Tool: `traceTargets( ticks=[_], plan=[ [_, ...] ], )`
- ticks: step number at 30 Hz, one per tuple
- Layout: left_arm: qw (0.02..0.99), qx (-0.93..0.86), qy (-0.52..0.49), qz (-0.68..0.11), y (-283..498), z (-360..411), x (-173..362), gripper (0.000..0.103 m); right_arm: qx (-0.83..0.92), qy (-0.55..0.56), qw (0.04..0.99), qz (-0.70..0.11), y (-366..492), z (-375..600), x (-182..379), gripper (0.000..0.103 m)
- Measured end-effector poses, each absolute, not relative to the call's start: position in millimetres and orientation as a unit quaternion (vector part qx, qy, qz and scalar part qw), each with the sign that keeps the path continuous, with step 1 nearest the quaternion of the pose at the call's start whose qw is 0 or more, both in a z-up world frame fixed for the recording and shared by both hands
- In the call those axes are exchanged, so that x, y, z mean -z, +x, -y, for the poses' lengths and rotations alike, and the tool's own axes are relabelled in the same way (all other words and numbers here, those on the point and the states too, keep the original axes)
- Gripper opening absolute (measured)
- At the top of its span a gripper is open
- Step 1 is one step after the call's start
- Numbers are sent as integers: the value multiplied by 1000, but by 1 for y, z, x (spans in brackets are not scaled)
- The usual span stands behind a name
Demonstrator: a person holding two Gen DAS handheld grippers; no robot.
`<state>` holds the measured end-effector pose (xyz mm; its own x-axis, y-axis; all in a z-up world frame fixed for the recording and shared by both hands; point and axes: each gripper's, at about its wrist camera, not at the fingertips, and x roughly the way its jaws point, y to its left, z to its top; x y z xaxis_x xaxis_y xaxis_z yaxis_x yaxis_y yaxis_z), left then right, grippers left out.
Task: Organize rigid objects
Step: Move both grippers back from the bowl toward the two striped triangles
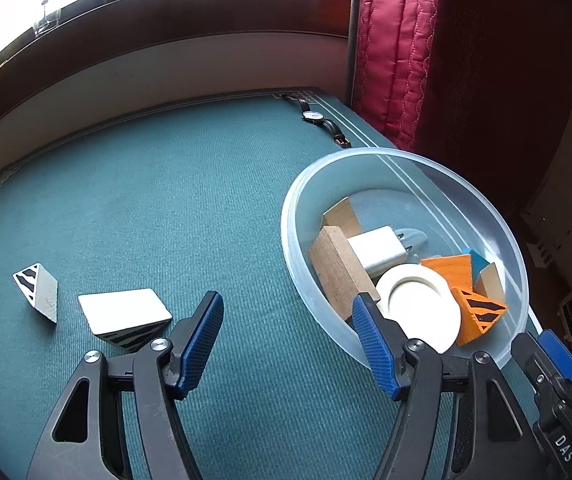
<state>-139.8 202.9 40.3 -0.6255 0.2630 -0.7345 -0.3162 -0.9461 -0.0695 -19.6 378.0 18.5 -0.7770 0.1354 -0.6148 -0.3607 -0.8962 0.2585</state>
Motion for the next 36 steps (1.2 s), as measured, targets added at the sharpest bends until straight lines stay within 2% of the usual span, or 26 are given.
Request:
traceTargets(
  ticks=[12, 23, 36],
  plan=[
    [159, -904, -396, -18, -129, -184, -50, 68, -930, -294, 137, -171, -14, -372, -24, 70],
    [129, -907, -400, 19, -120, -133, -50, 68, -935, -296, 119, -153, -11, -352, -25, 70],
    [60, -909, -408, 53, -128, -61, -38, 68, -934, -332, 38, -127, -9, -307, -20, 70]
  ],
)
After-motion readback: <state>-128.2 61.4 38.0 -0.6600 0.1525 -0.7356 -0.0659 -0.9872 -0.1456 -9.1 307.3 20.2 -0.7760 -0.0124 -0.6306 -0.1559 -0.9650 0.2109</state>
